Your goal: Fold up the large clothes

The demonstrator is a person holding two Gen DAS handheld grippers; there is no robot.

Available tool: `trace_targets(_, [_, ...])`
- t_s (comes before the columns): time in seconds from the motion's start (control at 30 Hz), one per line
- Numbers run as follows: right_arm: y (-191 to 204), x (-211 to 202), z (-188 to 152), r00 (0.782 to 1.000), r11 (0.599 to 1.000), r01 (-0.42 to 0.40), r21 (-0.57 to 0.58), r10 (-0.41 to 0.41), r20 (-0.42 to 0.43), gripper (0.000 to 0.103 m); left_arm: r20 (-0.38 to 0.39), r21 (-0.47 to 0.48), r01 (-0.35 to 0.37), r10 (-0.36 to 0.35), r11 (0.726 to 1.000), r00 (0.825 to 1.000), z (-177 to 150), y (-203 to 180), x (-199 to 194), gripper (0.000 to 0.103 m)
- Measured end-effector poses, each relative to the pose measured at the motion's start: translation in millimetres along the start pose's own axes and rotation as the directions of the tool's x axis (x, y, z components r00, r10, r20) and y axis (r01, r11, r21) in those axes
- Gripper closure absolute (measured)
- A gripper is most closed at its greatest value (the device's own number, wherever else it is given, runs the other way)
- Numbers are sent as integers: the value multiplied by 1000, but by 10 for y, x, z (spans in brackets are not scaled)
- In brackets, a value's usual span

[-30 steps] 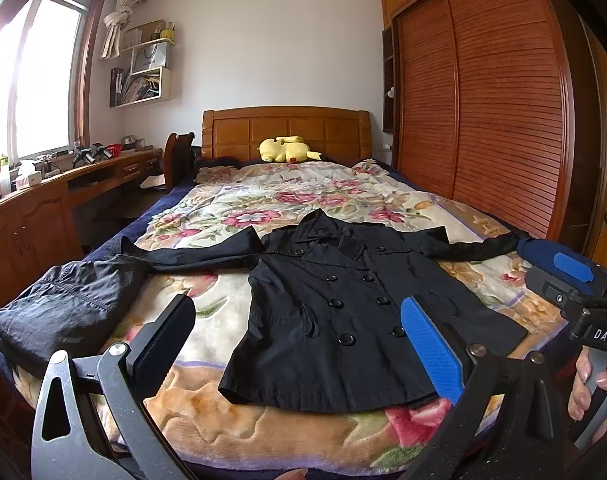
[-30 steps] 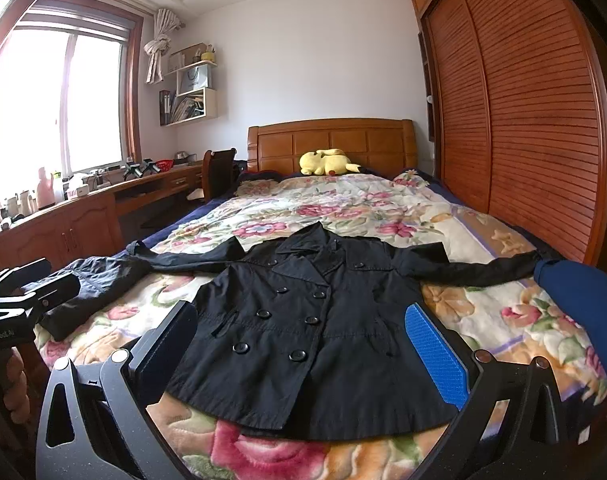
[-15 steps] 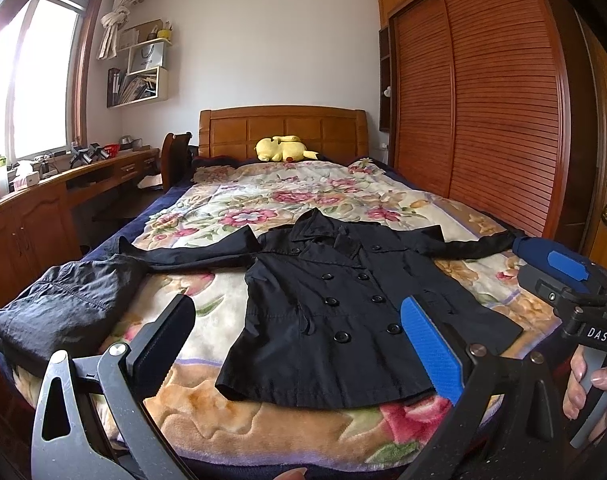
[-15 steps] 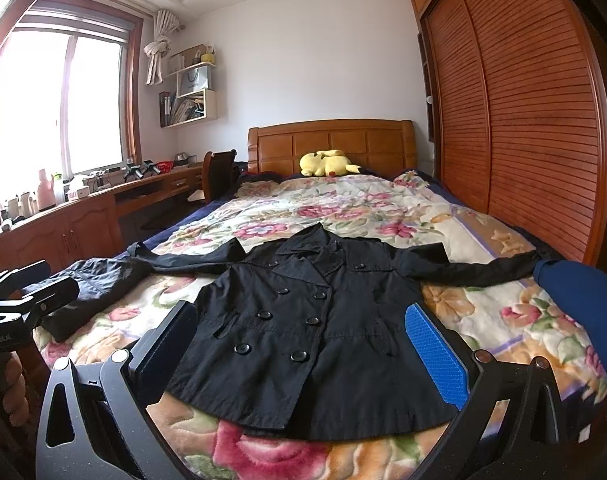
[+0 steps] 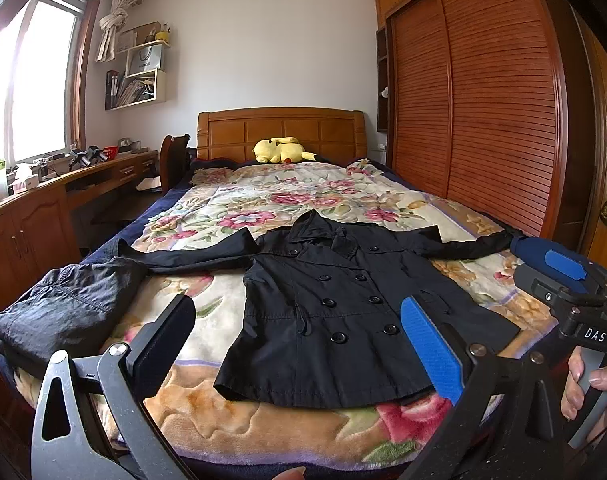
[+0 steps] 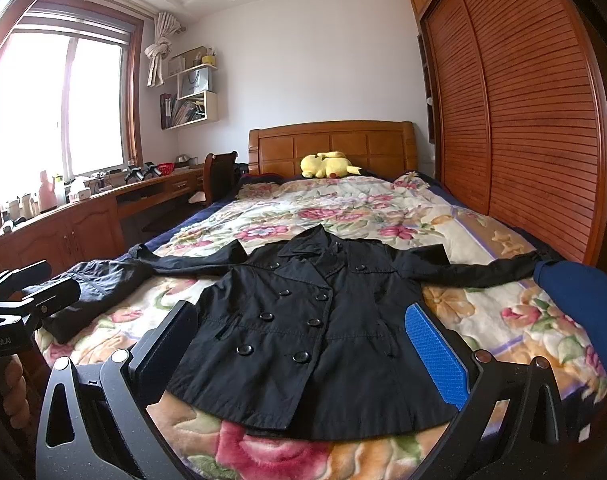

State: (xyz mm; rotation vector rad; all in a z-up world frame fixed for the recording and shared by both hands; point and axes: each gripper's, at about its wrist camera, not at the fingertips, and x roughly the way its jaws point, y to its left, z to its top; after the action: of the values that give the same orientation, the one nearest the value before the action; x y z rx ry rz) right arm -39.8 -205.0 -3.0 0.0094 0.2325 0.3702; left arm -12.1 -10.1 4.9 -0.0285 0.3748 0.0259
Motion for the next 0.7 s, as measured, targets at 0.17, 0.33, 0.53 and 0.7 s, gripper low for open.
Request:
trace_targets(0.17, [4,1,0,1000,1000,1,2,-1,-2,0,0,0,0,0,1000,1000,-3,-1,5,0])
trace_targets(0.33, [13,2,2,1000,1000,1,0,-1,-3,0,0,0,0,0,1000,1000,-2,-3,-3,0])
trace_targets(0.53, [15,-6,3,1000,1000,1,0,-1,-2,0,1,0,-1,1,1000,1000,0,-9,3,0])
trace_targets(0.7, [17,0,5,1000,1000,1,-2,-1,-2,0,1,0,-1,1,1000,1000,3,-11,8,0])
